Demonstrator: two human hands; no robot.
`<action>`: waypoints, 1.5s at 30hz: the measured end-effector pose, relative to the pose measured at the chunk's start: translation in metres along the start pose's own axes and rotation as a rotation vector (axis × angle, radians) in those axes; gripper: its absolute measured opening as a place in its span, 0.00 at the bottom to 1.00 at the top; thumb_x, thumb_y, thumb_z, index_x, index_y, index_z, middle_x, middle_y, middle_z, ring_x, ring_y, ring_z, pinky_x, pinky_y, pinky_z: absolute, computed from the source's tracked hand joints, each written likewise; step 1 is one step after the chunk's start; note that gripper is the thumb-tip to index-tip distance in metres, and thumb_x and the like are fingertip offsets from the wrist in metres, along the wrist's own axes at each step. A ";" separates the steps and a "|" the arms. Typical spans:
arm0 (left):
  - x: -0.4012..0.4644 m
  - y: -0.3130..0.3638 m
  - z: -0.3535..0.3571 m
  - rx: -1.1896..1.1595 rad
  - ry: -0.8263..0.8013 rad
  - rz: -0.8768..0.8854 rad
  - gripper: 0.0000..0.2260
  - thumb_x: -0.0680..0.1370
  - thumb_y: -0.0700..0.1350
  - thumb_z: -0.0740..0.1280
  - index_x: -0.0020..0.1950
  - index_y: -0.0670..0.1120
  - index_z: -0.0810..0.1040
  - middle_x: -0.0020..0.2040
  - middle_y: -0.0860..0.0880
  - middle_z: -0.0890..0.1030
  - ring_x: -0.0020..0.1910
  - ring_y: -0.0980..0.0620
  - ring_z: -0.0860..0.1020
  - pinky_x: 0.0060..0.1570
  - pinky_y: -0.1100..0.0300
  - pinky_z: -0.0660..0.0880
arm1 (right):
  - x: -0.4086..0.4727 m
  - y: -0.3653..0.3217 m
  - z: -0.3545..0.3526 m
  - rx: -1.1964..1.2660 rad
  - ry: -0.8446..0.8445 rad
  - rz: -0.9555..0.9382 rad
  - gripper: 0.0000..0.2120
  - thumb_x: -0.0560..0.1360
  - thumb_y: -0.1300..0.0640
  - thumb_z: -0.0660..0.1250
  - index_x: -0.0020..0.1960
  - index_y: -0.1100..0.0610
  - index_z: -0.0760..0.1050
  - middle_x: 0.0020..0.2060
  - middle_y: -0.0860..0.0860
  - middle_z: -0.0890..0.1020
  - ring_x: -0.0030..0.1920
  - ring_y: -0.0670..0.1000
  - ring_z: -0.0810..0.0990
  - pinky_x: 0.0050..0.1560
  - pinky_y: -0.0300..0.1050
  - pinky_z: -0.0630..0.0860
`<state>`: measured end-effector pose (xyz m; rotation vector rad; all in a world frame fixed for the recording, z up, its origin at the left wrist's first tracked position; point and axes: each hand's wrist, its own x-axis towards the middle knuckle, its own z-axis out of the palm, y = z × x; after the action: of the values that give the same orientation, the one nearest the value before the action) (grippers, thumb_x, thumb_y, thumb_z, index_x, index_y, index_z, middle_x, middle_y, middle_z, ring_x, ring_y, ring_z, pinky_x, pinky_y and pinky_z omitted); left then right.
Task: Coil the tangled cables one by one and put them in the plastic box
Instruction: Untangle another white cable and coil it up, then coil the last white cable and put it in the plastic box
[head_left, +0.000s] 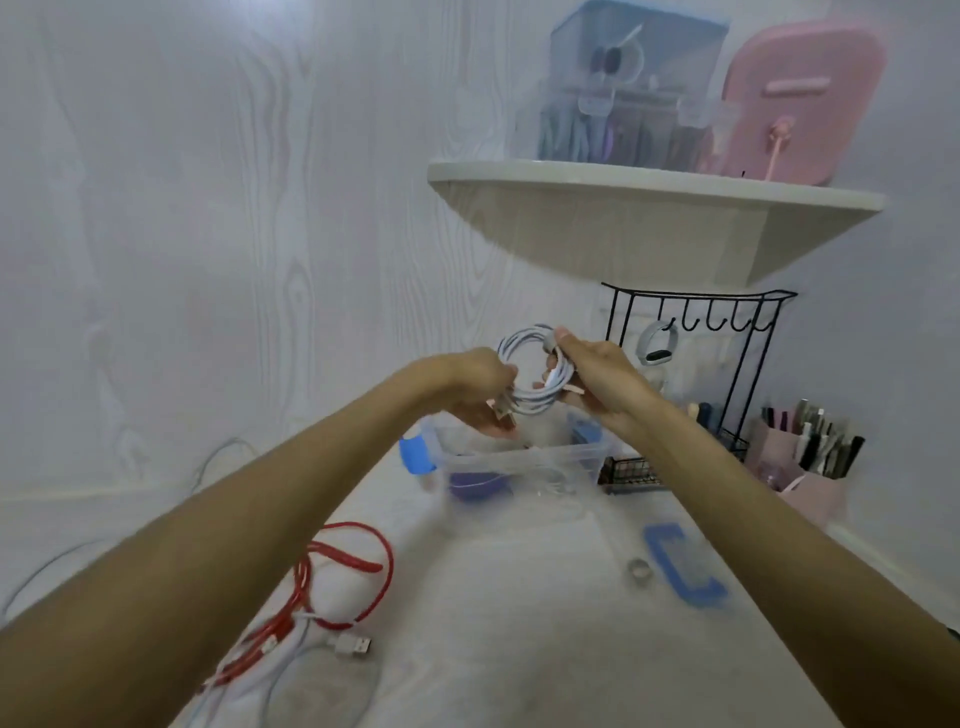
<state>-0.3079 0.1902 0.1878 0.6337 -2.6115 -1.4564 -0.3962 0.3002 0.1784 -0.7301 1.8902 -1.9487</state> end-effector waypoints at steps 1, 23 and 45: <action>0.012 0.003 -0.009 0.013 0.010 -0.025 0.16 0.84 0.46 0.52 0.44 0.37 0.70 0.33 0.42 0.79 0.27 0.51 0.81 0.29 0.63 0.79 | 0.009 -0.003 -0.004 -0.037 -0.020 0.025 0.12 0.79 0.53 0.63 0.44 0.61 0.78 0.35 0.54 0.81 0.35 0.50 0.80 0.39 0.41 0.80; 0.181 -0.065 0.024 1.180 -0.167 0.216 0.19 0.78 0.56 0.64 0.60 0.42 0.77 0.53 0.44 0.79 0.51 0.44 0.78 0.50 0.55 0.73 | 0.147 0.088 0.016 -1.689 -0.682 0.208 0.28 0.74 0.56 0.70 0.72 0.59 0.66 0.65 0.56 0.75 0.61 0.53 0.77 0.58 0.42 0.73; 0.113 -0.052 -0.017 0.836 -0.199 0.049 0.18 0.82 0.50 0.58 0.70 0.46 0.70 0.66 0.42 0.73 0.56 0.45 0.76 0.56 0.53 0.76 | 0.104 0.039 -0.002 -1.249 -0.497 0.333 0.21 0.76 0.55 0.68 0.64 0.65 0.73 0.47 0.55 0.79 0.42 0.53 0.79 0.50 0.45 0.79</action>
<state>-0.3904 0.1084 0.1395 0.4723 -3.3223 -0.3601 -0.4863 0.2402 0.1534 -0.9513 2.4843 -0.1663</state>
